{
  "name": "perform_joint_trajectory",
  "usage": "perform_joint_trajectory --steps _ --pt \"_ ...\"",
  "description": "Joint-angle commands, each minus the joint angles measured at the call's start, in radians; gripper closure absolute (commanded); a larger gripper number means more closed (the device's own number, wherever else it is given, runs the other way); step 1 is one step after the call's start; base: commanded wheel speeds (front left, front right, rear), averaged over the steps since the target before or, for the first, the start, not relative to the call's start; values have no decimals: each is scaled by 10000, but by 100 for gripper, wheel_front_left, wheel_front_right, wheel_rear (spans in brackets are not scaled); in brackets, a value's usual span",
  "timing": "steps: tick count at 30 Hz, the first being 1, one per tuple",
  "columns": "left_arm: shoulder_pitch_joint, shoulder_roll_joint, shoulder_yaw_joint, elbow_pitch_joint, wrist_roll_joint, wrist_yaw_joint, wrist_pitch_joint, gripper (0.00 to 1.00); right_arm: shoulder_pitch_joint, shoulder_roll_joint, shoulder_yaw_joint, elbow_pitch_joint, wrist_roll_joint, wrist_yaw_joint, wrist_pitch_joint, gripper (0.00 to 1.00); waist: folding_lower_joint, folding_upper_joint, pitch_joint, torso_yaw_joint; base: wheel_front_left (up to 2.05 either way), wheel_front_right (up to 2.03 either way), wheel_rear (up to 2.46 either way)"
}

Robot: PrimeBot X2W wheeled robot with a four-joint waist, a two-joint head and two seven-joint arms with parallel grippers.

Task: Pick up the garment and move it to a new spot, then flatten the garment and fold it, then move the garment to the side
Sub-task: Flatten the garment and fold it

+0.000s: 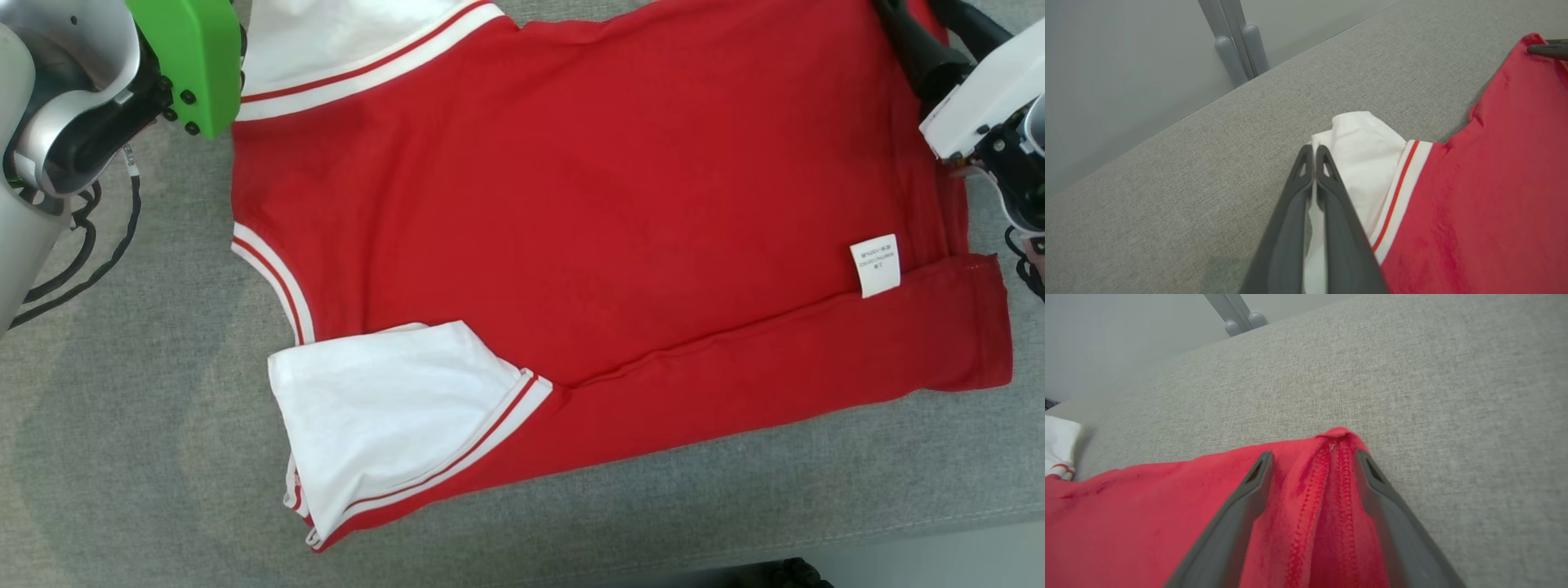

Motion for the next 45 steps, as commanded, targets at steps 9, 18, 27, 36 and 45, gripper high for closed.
perform_joint_trajectory --steps 9,18,27,36,45 --pt "-362 61 -258 83 -132 -29 -401 100 -676 -54 462 736 104 -11 -126 100 0 0 -12 183 0 0 0" --pt "-642 323 -34 394 79 -28 -1769 100 -847 -549 370 563 721 -13 -981 100 0 0 -109 121 0 0 0" --pt "-740 320 -332 520 138 -14 -2974 100 -472 -1056 493 -152 1498 -13 -1627 100 0 0 -346 159 0 0 0" --pt "969 1158 -411 -1229 -562 194 -3689 100 994 -1985 786 -1570 2579 -11 -2007 100 0 0 -1043 383 0 0 0" --pt "3343 2381 -248 -3908 -1717 1239 -4077 100 2486 -2972 832 -2441 3427 -11 -2372 100 0 0 -1678 579 0 0 0"
